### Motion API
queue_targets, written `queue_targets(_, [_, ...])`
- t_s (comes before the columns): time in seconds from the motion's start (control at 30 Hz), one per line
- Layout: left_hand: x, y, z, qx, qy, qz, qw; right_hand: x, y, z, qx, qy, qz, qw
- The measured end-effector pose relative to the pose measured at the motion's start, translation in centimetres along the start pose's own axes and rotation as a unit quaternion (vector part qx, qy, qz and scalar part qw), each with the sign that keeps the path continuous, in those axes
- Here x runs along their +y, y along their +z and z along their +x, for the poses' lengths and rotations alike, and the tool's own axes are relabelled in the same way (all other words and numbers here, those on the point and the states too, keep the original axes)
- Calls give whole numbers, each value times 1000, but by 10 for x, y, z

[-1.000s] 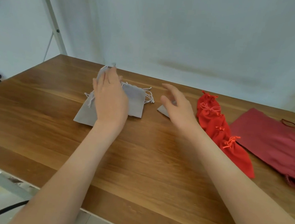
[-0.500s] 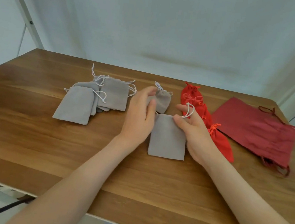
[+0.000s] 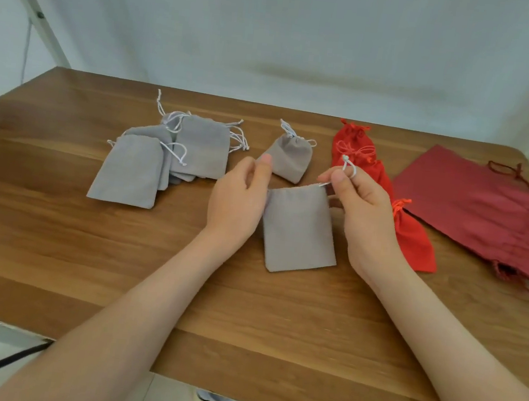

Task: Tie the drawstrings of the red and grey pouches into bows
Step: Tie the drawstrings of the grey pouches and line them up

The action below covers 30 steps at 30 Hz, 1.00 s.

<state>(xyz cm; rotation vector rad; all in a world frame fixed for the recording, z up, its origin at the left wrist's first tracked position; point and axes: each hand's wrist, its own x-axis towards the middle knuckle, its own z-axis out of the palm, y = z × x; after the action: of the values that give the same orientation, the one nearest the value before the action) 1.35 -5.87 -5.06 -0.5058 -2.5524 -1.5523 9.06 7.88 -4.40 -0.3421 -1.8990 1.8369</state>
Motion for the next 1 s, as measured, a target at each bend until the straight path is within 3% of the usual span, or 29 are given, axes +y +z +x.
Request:
queue_targets(0.1, [-4, -5, 4, 28, -8, -20, 999, 0, -6, 5, 22, 41, 78, 996])
queue_targets(0.23, [-5, -8, 2, 12, 48, 23, 999, -2, -16, 9, 65, 64, 145, 985])
queue_targets(0.4, [-5, -9, -5, -46, 116, 120, 985, -14, -24, 8, 33, 61, 242, 968])
queue_targets(0.5, [-4, -11, -4, -82, 152, 89, 981, -15, -27, 12, 36, 58, 132, 989])
queue_targets(0.6, [-3, -8, -2, -119, 237, 37, 963, -12, -23, 9, -42, 55, -16, 997])
queue_targets(0.77, [2, 2, -6, -80, 272, 27, 958, -9, -5, -2, -206, -37, -193, 959])
queue_targets(1.0, [1, 11, -9, -33, 235, 44, 970, 3, 1, -3, -151, -68, -293, 942])
